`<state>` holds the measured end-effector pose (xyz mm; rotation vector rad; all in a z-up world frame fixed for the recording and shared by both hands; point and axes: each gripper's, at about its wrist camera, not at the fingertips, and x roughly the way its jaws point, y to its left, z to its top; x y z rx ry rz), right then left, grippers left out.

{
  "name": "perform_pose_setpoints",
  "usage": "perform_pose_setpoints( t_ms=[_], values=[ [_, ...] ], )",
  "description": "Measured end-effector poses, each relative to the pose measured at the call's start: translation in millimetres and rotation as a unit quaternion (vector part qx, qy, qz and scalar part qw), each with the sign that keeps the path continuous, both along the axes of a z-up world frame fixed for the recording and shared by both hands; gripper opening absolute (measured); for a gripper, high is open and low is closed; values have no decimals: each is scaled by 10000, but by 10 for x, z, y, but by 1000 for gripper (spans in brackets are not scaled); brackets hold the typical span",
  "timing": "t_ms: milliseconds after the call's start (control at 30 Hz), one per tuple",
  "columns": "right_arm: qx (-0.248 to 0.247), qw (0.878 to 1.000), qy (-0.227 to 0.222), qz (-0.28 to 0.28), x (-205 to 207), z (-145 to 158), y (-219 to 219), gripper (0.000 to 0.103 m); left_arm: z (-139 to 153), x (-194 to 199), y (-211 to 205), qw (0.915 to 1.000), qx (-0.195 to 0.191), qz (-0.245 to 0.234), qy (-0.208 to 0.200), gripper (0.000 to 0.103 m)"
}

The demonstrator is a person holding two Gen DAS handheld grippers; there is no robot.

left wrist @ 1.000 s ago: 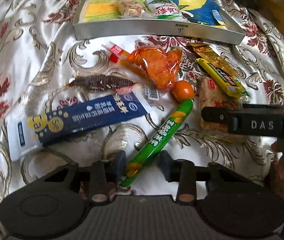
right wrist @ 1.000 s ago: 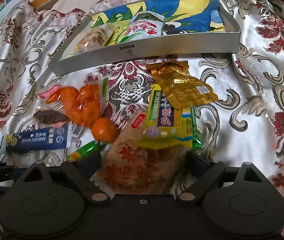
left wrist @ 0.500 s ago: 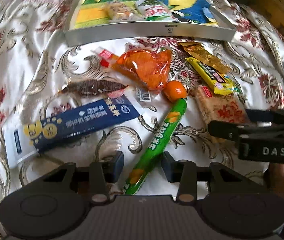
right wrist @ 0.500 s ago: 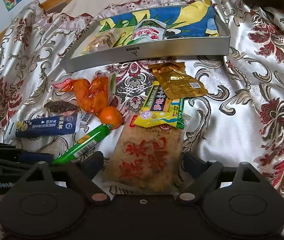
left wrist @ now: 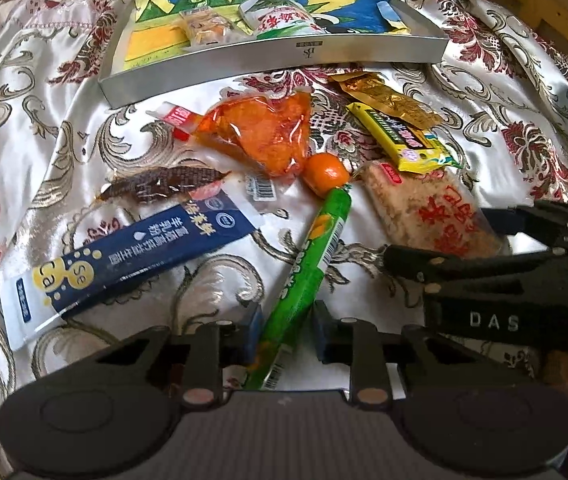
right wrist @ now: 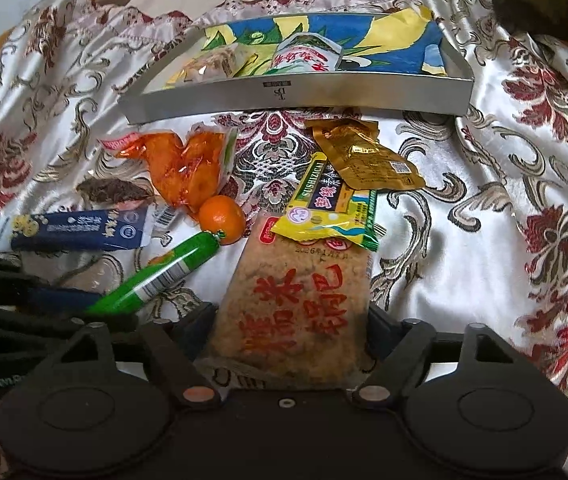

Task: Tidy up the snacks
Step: 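Carry the sausage and rice cake bag into the tray and open both tools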

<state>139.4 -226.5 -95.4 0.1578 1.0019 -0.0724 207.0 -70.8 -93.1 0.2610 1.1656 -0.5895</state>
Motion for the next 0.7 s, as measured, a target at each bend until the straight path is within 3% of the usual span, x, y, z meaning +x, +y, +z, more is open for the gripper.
perform_pose_setpoints(
  t_ms=[133, 300, 500, 700],
  values=[
    [76, 10000, -55, 20, -129, 18, 39, 76, 26, 2, 26, 9995, -134, 112, 276, 24],
    [317, 9994, -93, -43, -298, 55, 13, 76, 43, 69, 165, 9922, -637, 472, 961, 20],
    [431, 9987, -219, -138, -452, 123, -18, 75, 63, 96, 229, 9898, -714, 639, 1051, 19],
    [441, 9981, -437, -52, -556, 198, 17, 75, 94, 113, 333, 9777, -1181, 989, 1431, 19]
  ],
)
